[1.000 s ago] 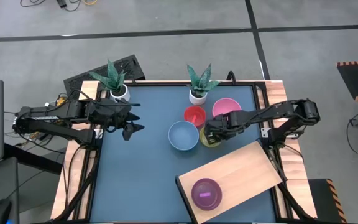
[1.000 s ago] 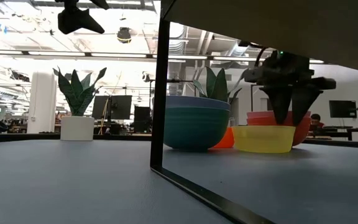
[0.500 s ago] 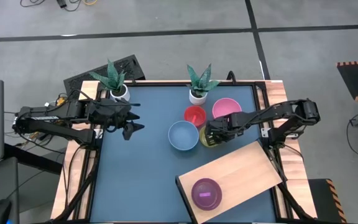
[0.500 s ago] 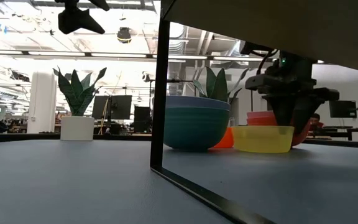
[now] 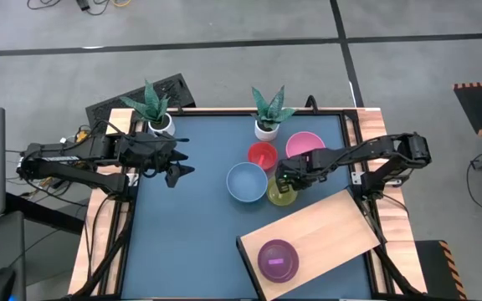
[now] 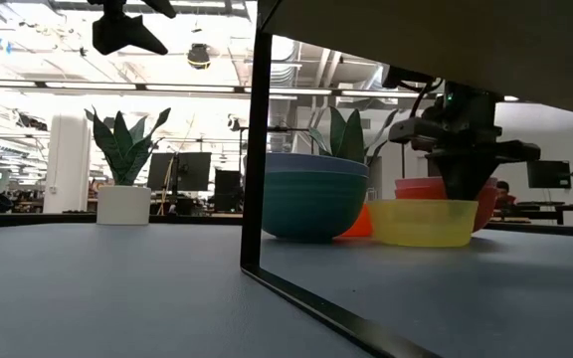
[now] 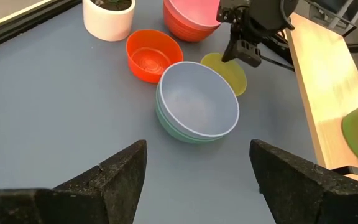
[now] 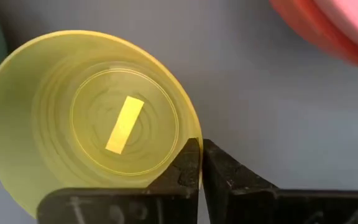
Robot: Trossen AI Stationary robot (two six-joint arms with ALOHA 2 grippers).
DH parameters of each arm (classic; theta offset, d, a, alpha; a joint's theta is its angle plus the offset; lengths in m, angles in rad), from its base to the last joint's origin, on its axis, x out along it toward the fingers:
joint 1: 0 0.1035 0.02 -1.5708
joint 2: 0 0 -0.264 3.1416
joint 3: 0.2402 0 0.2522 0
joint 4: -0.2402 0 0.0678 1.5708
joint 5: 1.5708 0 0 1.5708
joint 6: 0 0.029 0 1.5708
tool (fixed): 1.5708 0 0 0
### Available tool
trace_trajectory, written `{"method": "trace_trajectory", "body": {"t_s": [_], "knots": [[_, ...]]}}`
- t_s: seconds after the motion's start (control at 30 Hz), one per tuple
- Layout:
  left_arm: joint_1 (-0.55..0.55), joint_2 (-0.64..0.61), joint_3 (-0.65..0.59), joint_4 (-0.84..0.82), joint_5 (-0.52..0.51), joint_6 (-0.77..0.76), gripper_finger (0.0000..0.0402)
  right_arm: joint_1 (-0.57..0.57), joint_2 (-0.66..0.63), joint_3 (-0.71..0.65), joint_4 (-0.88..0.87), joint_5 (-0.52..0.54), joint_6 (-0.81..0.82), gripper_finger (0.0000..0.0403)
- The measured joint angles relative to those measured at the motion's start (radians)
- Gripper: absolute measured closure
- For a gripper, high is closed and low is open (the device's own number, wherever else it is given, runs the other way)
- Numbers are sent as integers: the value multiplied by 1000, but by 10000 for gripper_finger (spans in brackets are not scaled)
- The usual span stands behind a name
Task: Place and stack bowls onto a shelf
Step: Stack the yellow bowl on the top of the purple bowl on the shelf
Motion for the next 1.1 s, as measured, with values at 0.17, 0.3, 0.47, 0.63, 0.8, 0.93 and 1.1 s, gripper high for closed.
{"method": "trace_trajectory", "body": {"t_s": [0.17, 0.3, 0.47, 0.63, 0.8, 0.93, 1.1], "knots": [[0, 0, 0, 0, 0, -13, 132, 1, -51, -1, -10, -4, 13, 381], [0, 0, 0, 0, -3, -23, 132, 0, -120, -1, -22, 11, 39, 381], [0, 0, 0, 0, -18, -34, 132, 1, -217, 2, -22, 14, 53, 381], [0, 0, 0, 0, -18, -35, 132, 3, -307, 52, -49, 61, 60, 381], [0, 0, 0, 0, -18, -34, 132, 16, -370, 134, -72, 95, 35, 381], [0, 0, 0, 0, -18, -34, 132, 62, -390, 239, -71, 99, -21, 381], [0, 0, 0, 0, 4, -34, 132, 176, -364, 408, -66, 102, -83, 381]]}}
